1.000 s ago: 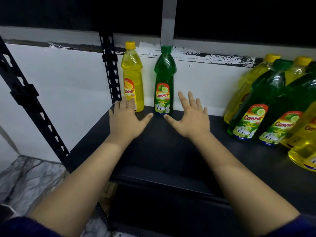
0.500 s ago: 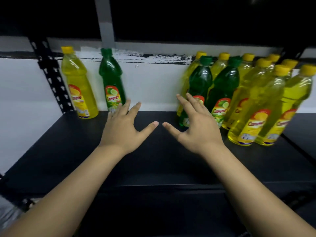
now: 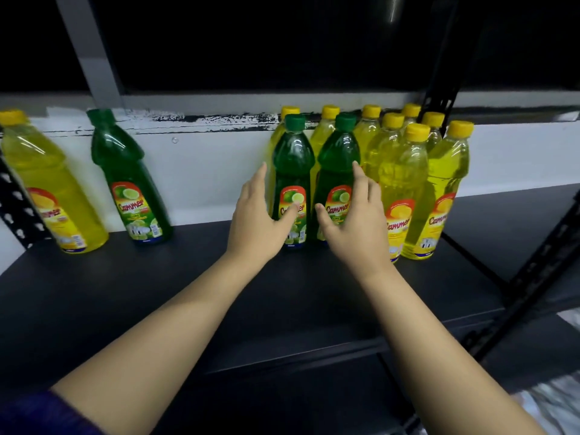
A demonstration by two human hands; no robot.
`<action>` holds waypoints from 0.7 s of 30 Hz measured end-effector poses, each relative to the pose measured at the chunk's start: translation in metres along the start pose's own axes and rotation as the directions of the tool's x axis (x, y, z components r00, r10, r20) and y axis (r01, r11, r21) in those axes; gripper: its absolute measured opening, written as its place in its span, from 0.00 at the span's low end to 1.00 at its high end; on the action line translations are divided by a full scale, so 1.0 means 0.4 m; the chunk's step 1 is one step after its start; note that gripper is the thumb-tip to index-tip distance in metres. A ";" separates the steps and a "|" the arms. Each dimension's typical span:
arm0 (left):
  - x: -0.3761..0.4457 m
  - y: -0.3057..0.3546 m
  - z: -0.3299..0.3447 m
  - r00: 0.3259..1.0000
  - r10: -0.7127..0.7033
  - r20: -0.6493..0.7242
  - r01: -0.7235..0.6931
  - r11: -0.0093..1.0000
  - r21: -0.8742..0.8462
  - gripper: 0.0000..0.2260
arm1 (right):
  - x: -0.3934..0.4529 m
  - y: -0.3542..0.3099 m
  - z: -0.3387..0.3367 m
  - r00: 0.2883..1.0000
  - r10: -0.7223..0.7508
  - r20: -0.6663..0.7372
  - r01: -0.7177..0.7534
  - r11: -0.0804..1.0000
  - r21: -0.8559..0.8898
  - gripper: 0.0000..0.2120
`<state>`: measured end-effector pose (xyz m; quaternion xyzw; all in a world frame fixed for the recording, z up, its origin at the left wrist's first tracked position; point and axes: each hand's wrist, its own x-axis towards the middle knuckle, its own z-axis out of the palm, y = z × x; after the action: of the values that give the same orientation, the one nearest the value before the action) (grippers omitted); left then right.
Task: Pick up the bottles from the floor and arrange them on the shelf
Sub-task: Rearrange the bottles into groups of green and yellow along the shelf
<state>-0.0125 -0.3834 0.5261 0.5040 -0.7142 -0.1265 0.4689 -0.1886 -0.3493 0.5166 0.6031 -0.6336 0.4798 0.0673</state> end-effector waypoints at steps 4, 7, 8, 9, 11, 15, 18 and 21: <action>0.027 0.023 0.057 0.993 0.035 -0.110 -0.049 0.990 -0.133 0.44 | 0.032 0.007 0.039 0.998 -0.023 -0.061 0.027 0.997 0.069 0.42; 0.052 0.028 0.093 0.980 0.085 -0.179 -0.108 0.987 -0.122 0.42 | 0.055 0.013 0.069 0.996 -0.011 -0.084 0.019 0.996 0.088 0.44; 0.060 0.029 0.102 0.978 0.086 -0.192 -0.108 0.988 -0.107 0.42 | 0.060 0.015 0.076 0.997 0.004 -0.076 0.004 0.995 0.096 0.46; 0.068 0.029 0.110 0.976 0.080 -0.203 -0.100 0.991 -0.088 0.41 | 0.064 0.018 0.083 0.998 0.019 -0.062 -0.012 0.994 0.107 0.48; 0.079 0.028 0.121 0.974 0.070 -0.214 -0.086 0.994 -0.062 0.42 | 0.066 0.023 0.092 0.998 0.040 -0.037 -0.035 0.991 0.130 0.51; 0.083 0.019 0.125 0.977 0.078 -0.200 -0.088 0.995 -0.046 0.43 | 0.064 0.035 0.109 0.996 0.083 -0.041 -0.077 0.986 0.147 0.56; 0.084 0.009 0.116 0.978 0.089 -0.188 -0.097 0.995 -0.037 0.43 | 0.071 0.035 0.119 0.992 0.129 -0.016 -0.125 0.983 0.132 0.59; 0.077 -0.005 0.091 0.977 0.101 -0.187 -0.109 0.994 -0.032 0.43 | 0.075 0.031 0.127 0.989 0.146 0.004 -0.146 0.983 0.108 0.60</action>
<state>-0.0417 -0.4208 0.5223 0.4651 -0.6902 -0.0692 0.5500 -0.1817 -0.4077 0.5028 0.5568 -0.6490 0.5184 0.0005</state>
